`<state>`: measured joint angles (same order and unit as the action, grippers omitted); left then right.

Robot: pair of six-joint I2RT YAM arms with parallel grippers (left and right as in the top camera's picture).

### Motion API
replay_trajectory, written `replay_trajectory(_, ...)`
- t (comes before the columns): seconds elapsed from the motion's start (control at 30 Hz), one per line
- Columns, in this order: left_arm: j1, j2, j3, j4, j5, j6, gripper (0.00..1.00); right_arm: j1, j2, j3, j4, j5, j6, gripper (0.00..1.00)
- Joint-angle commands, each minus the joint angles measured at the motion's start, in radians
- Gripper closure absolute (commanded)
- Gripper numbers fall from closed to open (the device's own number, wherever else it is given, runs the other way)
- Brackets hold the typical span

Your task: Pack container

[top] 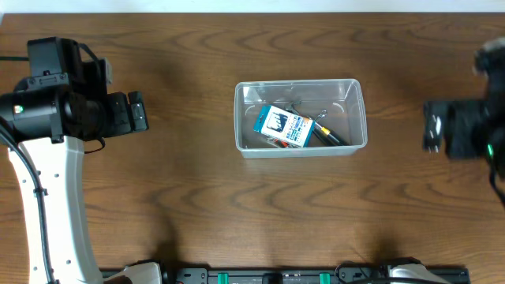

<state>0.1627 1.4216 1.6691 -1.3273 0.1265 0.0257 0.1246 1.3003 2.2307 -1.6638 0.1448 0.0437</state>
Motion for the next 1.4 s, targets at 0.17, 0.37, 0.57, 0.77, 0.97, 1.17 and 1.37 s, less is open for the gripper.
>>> replay_trajectory(0.17, 0.005, 0.003, 0.017, -0.003, -0.008, -0.004, 0.02, -0.005, -0.362, -0.419, 0.148, -0.003, 0.135, 0.01)
replay_trajectory(0.37, 0.005, 0.003, 0.017, -0.003, -0.008, -0.004, 0.02, -0.005, -0.709, -0.779, 0.558, -0.227, 0.163, 0.01)
replay_trajectory(0.57, 0.005, 0.003, 0.017, -0.003, -0.008, -0.004, 0.02, -0.005, -0.839, -0.916, 0.66, -0.254, 0.162, 0.01)
replay_trajectory(0.77, 0.005, 0.003, 0.017, -0.003, -0.008, -0.004, 0.02, -0.006, -0.837, -0.916, 0.421, -0.259, 0.166, 0.01)
replay_trajectory(0.97, 0.005, 0.003, 0.017, -0.003, -0.008, -0.004, 0.02, -0.006, -0.837, -0.916, 0.4, -0.23, 0.187, 0.01)
replay_trajectory(1.17, 0.005, 0.003, 0.017, -0.003, -0.008, -0.004, 0.02, -0.006, -0.838, -0.916, 0.447, -0.212, 0.096, 0.01)
replay_trajectory(1.37, 0.005, 0.003, 0.017, -0.003, -0.008, -0.004, 0.02, -0.005, -0.838, -0.918, 0.494, -0.204, 0.075, 0.01)
